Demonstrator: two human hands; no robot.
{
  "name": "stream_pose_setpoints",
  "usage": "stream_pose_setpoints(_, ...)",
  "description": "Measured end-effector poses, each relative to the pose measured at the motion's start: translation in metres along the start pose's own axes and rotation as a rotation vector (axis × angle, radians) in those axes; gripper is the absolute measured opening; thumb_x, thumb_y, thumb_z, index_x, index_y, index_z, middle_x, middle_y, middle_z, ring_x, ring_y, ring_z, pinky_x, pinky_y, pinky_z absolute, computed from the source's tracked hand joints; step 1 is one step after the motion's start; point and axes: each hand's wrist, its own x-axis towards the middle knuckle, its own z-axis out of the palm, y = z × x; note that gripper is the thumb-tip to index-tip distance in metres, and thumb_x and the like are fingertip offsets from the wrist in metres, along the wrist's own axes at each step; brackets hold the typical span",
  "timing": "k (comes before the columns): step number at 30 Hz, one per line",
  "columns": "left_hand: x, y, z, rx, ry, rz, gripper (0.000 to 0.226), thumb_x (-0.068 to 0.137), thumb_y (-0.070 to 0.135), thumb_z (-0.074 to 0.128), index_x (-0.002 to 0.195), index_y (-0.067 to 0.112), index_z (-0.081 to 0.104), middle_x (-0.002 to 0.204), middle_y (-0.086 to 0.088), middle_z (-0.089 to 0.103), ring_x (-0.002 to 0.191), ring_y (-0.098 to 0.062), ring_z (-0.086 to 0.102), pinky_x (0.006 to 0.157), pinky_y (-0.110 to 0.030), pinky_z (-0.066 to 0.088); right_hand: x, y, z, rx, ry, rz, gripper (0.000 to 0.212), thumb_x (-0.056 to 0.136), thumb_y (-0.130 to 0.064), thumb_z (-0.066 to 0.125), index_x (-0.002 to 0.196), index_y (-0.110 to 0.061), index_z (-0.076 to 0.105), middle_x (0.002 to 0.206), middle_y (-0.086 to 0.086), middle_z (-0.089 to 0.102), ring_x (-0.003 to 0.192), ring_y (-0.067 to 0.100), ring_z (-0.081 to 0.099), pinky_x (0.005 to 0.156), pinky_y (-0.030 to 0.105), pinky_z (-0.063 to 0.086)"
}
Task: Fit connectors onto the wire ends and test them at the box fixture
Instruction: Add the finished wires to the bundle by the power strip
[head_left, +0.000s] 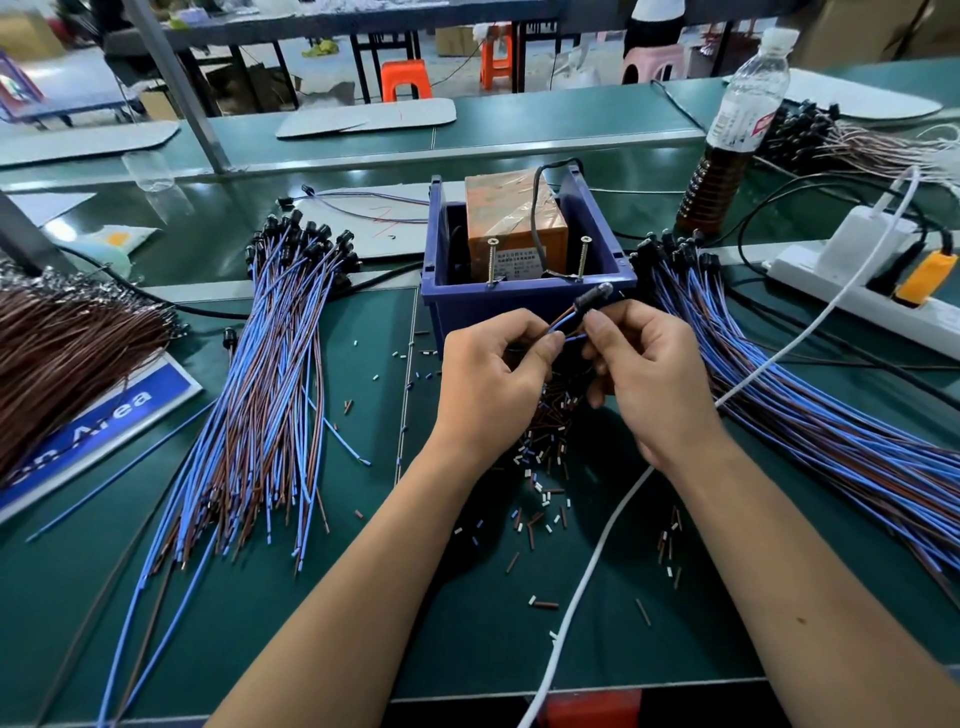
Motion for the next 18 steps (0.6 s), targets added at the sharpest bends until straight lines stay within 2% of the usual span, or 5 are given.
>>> stream_pose_setpoints(3, 0.001, -0.003, -0.007, -0.037, 0.046, -0.042, 0.021, 0.096, 0.012, 0.069, 0.075, 0.01, 0.068, 0.059, -0.004, 0.061, 0.053, -0.011, 0.048, 0.053, -0.029, 0.04, 0.006, -0.001, -0.009, 0.104, 0.135, 0.055, 0.021, 0.106, -0.017, 0.059, 0.088, -0.013, 0.068, 0.066, -0.009, 0.06, 0.055, 0.007, 0.051, 0.044, 0.025, 0.045)
stream_pose_setpoints(5, 0.003, -0.005, -0.012, -0.06, 0.071, -0.067, 0.021, 0.097, 0.013, 0.068, 0.076, 0.009, 0.069, 0.059, -0.002, 0.062, 0.055, -0.012, 0.05, 0.054, -0.033, 0.041, 0.008, -0.002, -0.013, 0.149, 0.162, 0.088, 0.022, 0.106, -0.017, 0.059, 0.088, -0.01, 0.069, 0.066, -0.006, 0.06, 0.055, 0.008, 0.05, 0.044, 0.025, 0.044)
stream_pose_setpoints(10, 0.002, -0.001, -0.008, -0.069, 0.069, -0.071, 0.02, 0.096, 0.01, 0.069, 0.077, 0.008, 0.069, 0.059, 0.002, 0.06, 0.056, -0.012, 0.051, 0.056, -0.035, 0.044, -0.003, -0.005, 0.007, 0.193, -0.046, 0.116, 0.025, 0.096, -0.034, 0.068, 0.087, -0.011, 0.074, 0.068, 0.004, 0.065, 0.054, 0.012, 0.052, 0.039, 0.024, 0.042)
stream_pose_setpoints(14, 0.001, 0.0, -0.008, -0.086, 0.045, -0.049, 0.018, 0.096, 0.008, 0.069, 0.079, 0.006, 0.071, 0.062, -0.002, 0.062, 0.061, -0.013, 0.055, 0.06, -0.036, 0.048, -0.009, -0.007, 0.015, 0.157, -0.03, 0.075, 0.012, 0.096, -0.014, 0.073, 0.086, -0.011, 0.077, 0.068, 0.007, 0.068, 0.054, 0.012, 0.055, 0.039, 0.023, 0.043)
stream_pose_setpoints(18, 0.0, 0.002, -0.007, -0.09, 0.029, -0.041, 0.017, 0.096, 0.008, 0.069, 0.08, 0.005, 0.072, 0.064, -0.004, 0.064, 0.062, -0.019, 0.059, 0.062, -0.038, 0.05, -0.011, -0.009, 0.016, 0.175, -0.004, 0.06, 0.011, 0.097, -0.008, 0.071, 0.087, -0.01, 0.076, 0.07, 0.008, 0.068, 0.055, 0.012, 0.057, 0.04, 0.022, 0.043)
